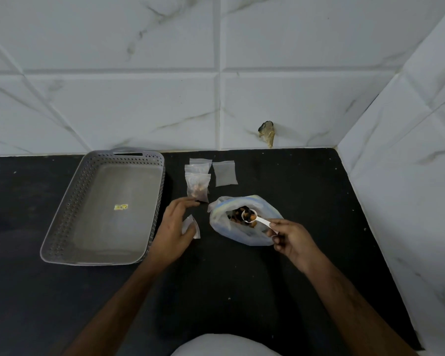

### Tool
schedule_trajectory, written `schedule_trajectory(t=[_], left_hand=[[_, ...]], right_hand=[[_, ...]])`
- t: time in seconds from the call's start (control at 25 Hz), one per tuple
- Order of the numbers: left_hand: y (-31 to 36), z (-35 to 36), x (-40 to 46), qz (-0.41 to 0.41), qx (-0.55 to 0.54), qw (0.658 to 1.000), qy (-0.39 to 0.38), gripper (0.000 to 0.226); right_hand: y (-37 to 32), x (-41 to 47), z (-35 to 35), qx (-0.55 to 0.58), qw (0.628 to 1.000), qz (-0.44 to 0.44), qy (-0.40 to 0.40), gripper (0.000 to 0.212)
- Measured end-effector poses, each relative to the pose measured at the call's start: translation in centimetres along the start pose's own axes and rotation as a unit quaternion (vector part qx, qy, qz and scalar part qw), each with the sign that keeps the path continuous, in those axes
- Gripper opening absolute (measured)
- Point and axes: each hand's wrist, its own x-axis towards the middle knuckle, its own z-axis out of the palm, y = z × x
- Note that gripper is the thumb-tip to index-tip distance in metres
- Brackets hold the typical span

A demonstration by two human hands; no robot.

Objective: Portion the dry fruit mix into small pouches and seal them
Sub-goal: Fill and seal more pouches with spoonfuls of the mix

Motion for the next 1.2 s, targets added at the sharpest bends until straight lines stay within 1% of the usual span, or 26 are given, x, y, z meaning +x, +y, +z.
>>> schedule_trajectory(t=[0.04,0.16,0.2,0.24,0.32,0.48,0.6,0.68,0.84,0.92,1.0,1.08,1.2], left_hand=[[-0.7,0.1,-0.8,-0.022,0.036,0.999,-0.013,0.066],[-2.9,1.3,-2.0,-0.118,0.121,0.984,-0.055,0.099],[-3.5,1.7,-1.9,-0.140,0.136,0.979,-0.066,0.105],[-3.8,2.0,-1.6,-0.151,0.147,0.974,-0.077,0.105],[-4.2,2.7,-1.0,-0.154,0.159,0.972,-0.084,0.094],[-4.9,3.7,-0.6,-0.144,0.157,0.975,-0.059,0.068],[-4.8,3.5,-1.6,-0.135,0.088,0.987,-0.024,0.048],[-3.7,3.2,-2.6,-0.118,0.024,0.993,-0.008,0.040],[-0.8,3.2,-3.2,-0.087,-0.087,0.992,-0.009,0.046],[0.5,3.4,-2.7,-0.073,-0.124,0.990,-0.004,0.048],[1.6,3.5,-2.2,-0.064,-0.124,0.990,0.003,0.047],[2.5,3.6,-1.8,-0.052,-0.109,0.993,0.010,0.052],[3.2,3.6,-1.4,-0.021,-0.074,0.997,0.016,0.052]], right_hand=[[0.0,0.0,0.0,-0.003,1.000,0.000,0.001,0.020],[0.1,-0.1,0.3,-0.012,1.000,0.000,-0.003,0.020],[0.2,-0.2,0.4,-0.014,1.000,0.001,-0.003,0.020],[0.3,-0.4,0.5,-0.016,1.000,0.003,-0.003,0.020],[0.3,-0.9,0.8,-0.020,1.000,0.009,-0.002,0.020],[0.3,-1.5,0.9,-0.015,1.000,0.006,-0.009,0.021],[0.1,-2.1,1.1,-0.015,1.000,0.003,-0.012,0.022],[-0.3,-2.8,1.3,-0.025,0.999,-0.004,-0.022,0.021],[-2.0,-4.6,2.5,-0.041,0.996,-0.033,-0.068,0.020],[-2.7,-5.5,3.5,-0.046,0.994,-0.048,-0.092,0.020],[-3.1,-6.3,4.6,-0.050,0.992,-0.061,-0.098,0.020],[-3.3,-6.7,5.5,-0.061,0.991,-0.076,-0.095,0.019],[-3.6,-7.1,5.9,-0.107,0.986,-0.102,-0.081,0.019]])
